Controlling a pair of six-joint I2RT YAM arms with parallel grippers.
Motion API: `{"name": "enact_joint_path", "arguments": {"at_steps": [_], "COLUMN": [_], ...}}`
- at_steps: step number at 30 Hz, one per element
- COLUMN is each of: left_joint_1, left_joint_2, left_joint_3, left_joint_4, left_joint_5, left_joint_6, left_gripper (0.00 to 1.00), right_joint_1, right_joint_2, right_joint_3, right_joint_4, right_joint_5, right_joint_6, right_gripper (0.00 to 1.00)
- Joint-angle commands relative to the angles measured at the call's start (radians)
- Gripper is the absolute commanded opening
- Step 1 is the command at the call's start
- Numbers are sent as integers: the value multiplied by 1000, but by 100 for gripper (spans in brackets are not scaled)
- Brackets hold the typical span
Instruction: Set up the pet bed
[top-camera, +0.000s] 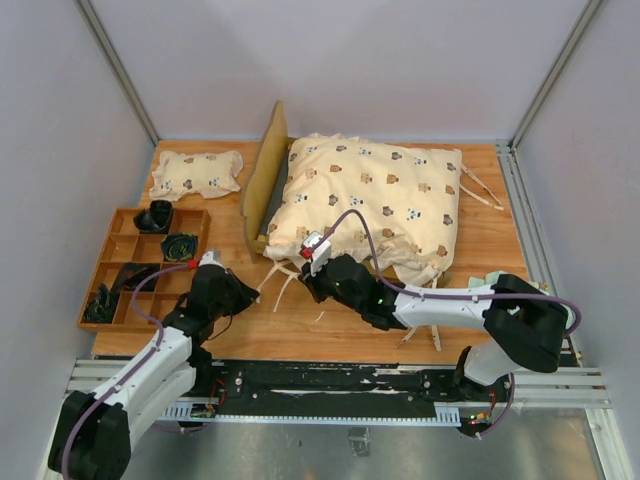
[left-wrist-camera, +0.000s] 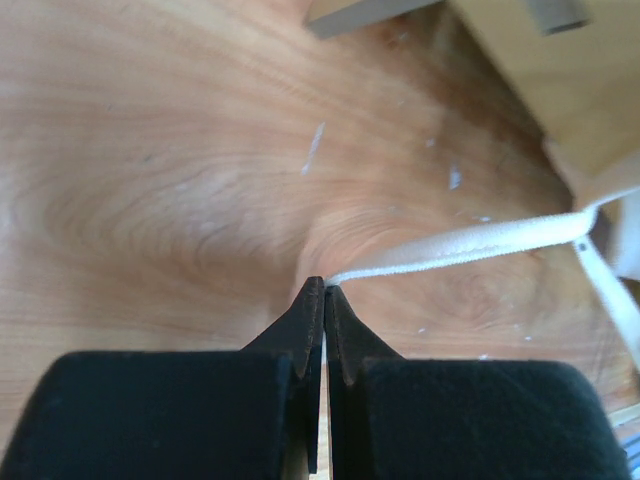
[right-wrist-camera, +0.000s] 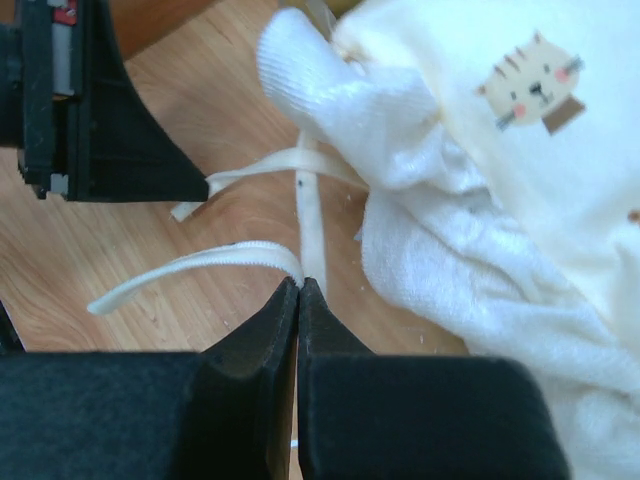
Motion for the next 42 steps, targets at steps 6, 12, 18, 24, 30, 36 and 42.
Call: {"name": "enact_joint_path", "arguments": {"at_steps": [6,12,18,24,30,36,42], "left_joint_1": [7,6,6,6,7,6,6], "left_joint_2": [-3,-120,-308,-374,-418,-415,-322], "left_joint_3": [-34,52,28,8,-18,-76,-107], "left_joint_4": [27,-36,-2,41,52,113,210], "left_joint_5": [-62,-35,97,224,307,339,346], "left_joint_6": [-32,61,82,-11,14,27,45], "left_gripper": [19,51,50,55,63,63,59], "right_joint_1": [-11,-12,-12,-21,-32,-38,-39], "right_joint_2": [12,54,76,84,81,83,79], "right_joint_3": [26,49,86,102,105,108,96], "right_joint_4": [-120,-105,-122,-131,-142,-139,-121], "right_joint_5": [115,114,132,168,181,177,167], "right_joint_6": [327,413,445,489,528,542,553], "right_gripper": [0,0,0,0,0,0,0]}}
